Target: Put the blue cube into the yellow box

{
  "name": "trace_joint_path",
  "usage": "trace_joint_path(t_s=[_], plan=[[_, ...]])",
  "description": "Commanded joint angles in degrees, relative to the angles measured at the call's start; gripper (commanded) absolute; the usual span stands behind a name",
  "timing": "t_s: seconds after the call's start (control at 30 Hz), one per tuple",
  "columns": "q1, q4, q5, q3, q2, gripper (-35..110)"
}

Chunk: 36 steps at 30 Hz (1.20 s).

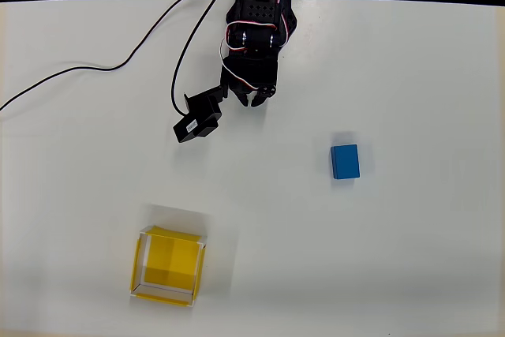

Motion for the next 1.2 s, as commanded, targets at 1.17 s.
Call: trace_joint_path(t_s=[1.17], plan=[[-12.9,-6.3,14.2,-49.7,-39.4,37]])
